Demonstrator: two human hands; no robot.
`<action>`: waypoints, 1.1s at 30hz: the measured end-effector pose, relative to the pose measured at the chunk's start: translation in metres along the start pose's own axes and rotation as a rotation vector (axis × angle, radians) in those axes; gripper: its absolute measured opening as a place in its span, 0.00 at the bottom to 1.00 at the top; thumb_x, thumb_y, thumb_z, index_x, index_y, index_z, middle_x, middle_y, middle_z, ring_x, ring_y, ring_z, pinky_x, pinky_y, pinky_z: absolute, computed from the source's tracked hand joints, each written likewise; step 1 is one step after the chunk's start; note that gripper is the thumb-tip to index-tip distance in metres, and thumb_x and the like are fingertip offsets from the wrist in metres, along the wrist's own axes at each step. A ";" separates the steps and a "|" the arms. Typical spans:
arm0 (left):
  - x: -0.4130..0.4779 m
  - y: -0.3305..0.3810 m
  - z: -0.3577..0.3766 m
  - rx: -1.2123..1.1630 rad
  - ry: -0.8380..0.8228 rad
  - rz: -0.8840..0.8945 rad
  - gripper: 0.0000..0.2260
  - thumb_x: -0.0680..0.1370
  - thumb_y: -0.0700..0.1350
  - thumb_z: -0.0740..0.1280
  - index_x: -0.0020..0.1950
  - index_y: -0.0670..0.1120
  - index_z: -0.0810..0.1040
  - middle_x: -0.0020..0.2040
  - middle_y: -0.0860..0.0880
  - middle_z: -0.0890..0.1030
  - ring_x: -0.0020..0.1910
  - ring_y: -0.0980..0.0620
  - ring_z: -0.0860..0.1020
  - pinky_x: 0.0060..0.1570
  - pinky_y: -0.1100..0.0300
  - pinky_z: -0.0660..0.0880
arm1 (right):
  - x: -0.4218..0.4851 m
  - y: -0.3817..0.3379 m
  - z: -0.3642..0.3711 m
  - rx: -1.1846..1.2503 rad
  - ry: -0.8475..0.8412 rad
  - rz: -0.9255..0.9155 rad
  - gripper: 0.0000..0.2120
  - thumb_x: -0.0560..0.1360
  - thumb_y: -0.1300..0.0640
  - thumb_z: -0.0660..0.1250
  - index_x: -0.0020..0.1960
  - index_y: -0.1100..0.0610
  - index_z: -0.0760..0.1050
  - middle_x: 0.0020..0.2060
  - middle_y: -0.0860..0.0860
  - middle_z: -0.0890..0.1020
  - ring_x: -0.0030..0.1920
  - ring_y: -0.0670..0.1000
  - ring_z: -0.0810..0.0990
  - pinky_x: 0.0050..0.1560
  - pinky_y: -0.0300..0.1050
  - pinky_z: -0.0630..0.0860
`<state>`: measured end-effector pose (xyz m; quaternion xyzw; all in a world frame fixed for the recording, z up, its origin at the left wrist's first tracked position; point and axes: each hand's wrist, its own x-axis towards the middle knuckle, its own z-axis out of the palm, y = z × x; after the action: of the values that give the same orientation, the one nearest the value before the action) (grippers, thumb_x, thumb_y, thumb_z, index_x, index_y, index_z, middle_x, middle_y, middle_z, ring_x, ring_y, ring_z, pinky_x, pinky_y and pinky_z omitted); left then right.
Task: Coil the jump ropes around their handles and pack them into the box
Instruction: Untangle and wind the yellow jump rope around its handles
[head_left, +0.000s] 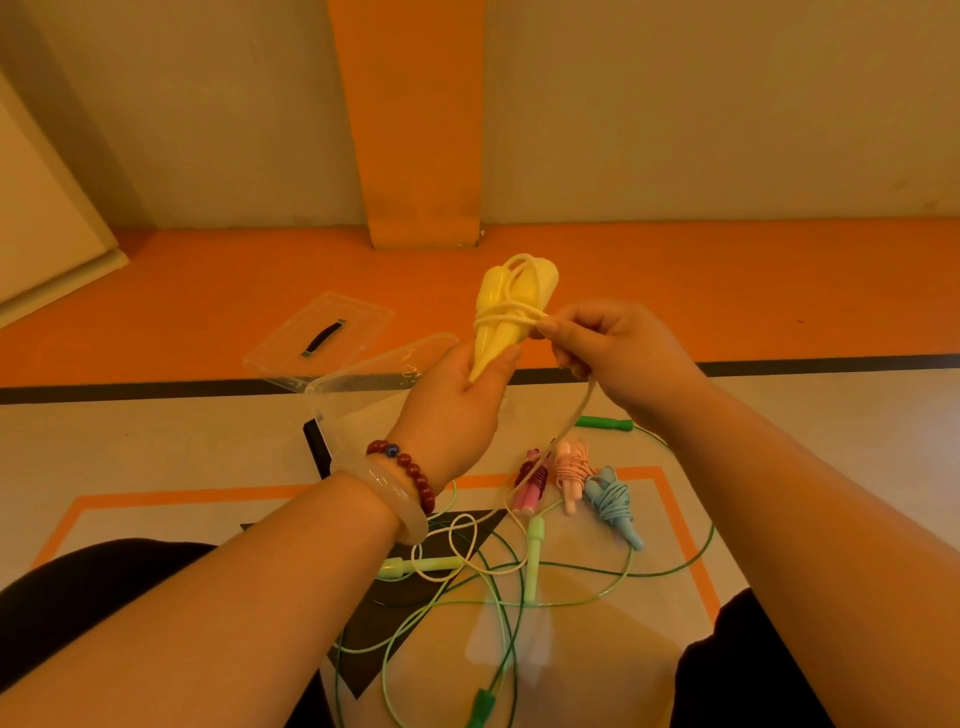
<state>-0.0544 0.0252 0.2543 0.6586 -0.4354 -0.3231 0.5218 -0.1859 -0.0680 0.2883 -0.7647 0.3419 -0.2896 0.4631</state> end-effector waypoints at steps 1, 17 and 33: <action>-0.001 0.002 0.001 -0.111 -0.019 -0.058 0.10 0.81 0.53 0.60 0.51 0.47 0.74 0.34 0.51 0.69 0.23 0.57 0.65 0.25 0.62 0.62 | 0.000 0.001 0.001 0.047 -0.011 0.013 0.11 0.77 0.51 0.65 0.42 0.55 0.81 0.27 0.45 0.76 0.30 0.44 0.70 0.31 0.33 0.69; -0.007 0.017 -0.008 -0.655 -0.333 -0.322 0.14 0.80 0.56 0.57 0.58 0.48 0.72 0.31 0.52 0.68 0.22 0.60 0.58 0.19 0.69 0.53 | 0.002 0.005 0.011 0.265 -0.067 0.084 0.20 0.75 0.45 0.63 0.62 0.54 0.75 0.36 0.43 0.80 0.29 0.43 0.65 0.31 0.39 0.64; -0.007 0.015 -0.009 -0.199 -0.160 -0.180 0.11 0.82 0.51 0.59 0.61 0.50 0.75 0.48 0.49 0.83 0.37 0.55 0.83 0.35 0.61 0.80 | 0.004 0.008 0.021 0.320 0.039 0.047 0.12 0.77 0.56 0.66 0.58 0.59 0.76 0.24 0.37 0.76 0.25 0.35 0.74 0.27 0.27 0.66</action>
<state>-0.0535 0.0341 0.2710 0.6123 -0.3806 -0.4615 0.5169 -0.1691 -0.0632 0.2731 -0.6672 0.3185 -0.3442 0.5787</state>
